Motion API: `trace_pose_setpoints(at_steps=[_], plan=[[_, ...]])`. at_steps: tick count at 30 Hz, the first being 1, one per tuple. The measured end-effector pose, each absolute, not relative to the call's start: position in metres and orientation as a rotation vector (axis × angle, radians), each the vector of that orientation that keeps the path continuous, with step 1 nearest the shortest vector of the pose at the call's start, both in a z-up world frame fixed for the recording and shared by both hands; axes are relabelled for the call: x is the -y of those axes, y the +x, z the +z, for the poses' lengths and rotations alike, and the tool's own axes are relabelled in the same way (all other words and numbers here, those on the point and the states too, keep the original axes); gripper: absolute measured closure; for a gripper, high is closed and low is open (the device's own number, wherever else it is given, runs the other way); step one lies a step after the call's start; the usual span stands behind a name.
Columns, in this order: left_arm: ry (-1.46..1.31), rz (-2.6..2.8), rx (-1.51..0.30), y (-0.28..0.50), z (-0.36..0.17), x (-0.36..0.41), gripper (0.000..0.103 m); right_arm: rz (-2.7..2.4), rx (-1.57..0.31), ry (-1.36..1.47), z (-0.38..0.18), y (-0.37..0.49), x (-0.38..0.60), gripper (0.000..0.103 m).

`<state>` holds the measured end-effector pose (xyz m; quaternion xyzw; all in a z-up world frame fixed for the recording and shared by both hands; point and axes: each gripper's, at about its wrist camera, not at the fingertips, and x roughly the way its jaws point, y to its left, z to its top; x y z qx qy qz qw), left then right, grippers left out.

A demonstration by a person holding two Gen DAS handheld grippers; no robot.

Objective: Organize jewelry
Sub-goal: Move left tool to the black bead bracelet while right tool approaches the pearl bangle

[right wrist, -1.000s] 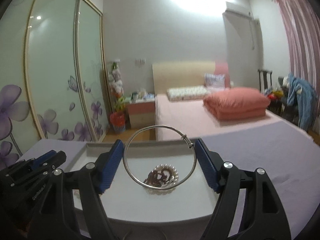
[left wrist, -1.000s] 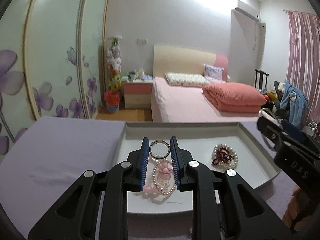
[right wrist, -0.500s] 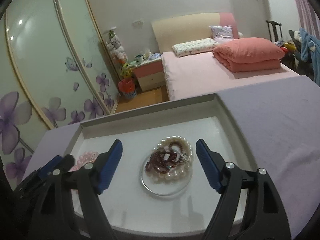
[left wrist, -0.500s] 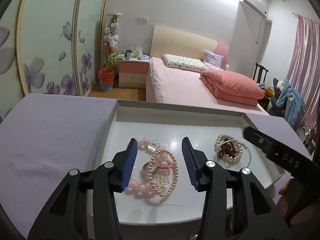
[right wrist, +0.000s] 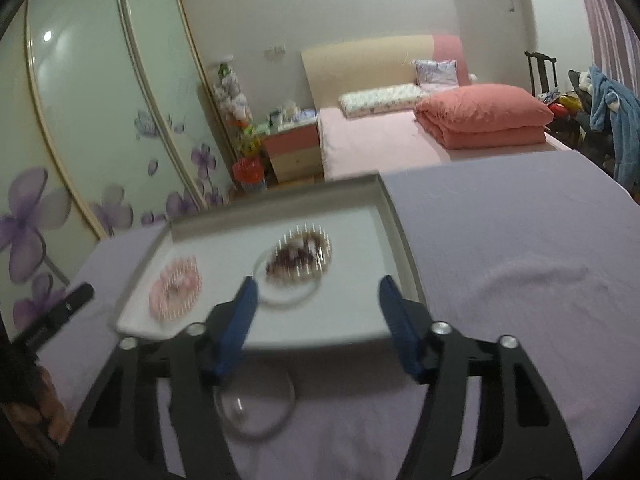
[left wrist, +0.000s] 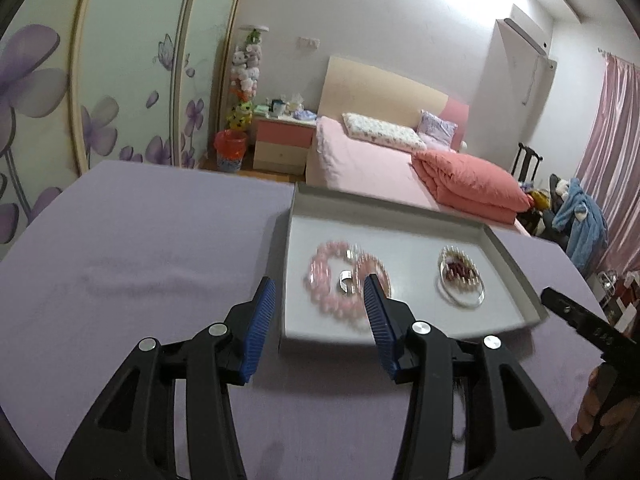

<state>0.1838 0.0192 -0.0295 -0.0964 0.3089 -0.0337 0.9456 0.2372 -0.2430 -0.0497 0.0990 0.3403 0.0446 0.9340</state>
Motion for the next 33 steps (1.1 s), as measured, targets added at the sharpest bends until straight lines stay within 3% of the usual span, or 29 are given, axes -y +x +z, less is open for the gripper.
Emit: trace_pose_setpoints(at_steps=[2, 7, 16, 20, 29, 33], plan=[[-0.182, -0.090, -0.665, 0.175, -0.035, -0.013, 0.055, 0.112, -0.749, 0.176, -0.059, 0.233, 0.236, 0.062], [-0.150, -0.158, -0.730, 0.165, -0.045, 0.007, 0.055, 0.135, -0.826, 0.111, -0.077, 0.225, 0.218, 0.073], [-0.099, -0.212, -0.786, 0.163, -0.056, 0.031, 0.051, 0.135, -0.892, 0.043, -0.096, 0.228, 0.200, 0.081], [-0.067, -0.240, -0.821, 0.163, -0.064, 0.049, 0.048, 0.130, -0.890, 0.024, -0.095, 0.228, 0.198, 0.094], [0.030, -0.258, -0.894, 0.169, -0.082, 0.087, 0.048, 0.074, -0.894, 0.036, -0.096, 0.218, 0.215, 0.097], [0.112, -0.214, -0.896, 0.169, -0.086, 0.092, 0.058, 0.053, -0.895, 0.025, -0.096, 0.213, 0.221, 0.097]])
